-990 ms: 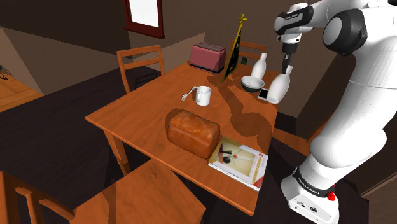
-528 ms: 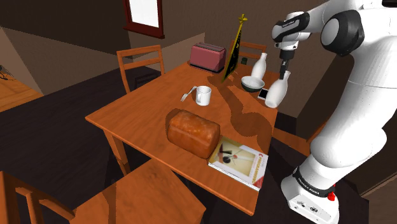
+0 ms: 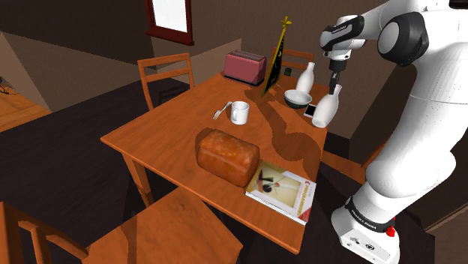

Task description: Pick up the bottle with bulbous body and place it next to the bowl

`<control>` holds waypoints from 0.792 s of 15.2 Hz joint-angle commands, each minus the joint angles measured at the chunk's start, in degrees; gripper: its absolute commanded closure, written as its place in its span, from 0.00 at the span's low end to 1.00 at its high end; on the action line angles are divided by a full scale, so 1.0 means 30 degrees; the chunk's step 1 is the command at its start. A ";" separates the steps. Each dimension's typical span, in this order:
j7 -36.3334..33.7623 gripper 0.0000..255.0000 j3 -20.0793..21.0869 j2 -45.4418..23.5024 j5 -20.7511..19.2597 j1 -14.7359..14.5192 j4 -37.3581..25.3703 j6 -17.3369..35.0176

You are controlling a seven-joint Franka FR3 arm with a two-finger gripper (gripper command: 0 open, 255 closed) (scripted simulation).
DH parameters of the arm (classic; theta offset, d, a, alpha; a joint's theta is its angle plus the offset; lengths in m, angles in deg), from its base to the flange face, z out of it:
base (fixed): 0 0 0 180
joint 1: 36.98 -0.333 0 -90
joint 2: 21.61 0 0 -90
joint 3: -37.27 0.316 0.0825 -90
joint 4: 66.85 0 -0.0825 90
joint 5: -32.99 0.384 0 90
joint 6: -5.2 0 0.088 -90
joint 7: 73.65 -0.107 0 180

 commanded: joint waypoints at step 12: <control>0.0015 0.00 0.0027 0.0047 0.0009 -0.0070 -0.2373 -0.2415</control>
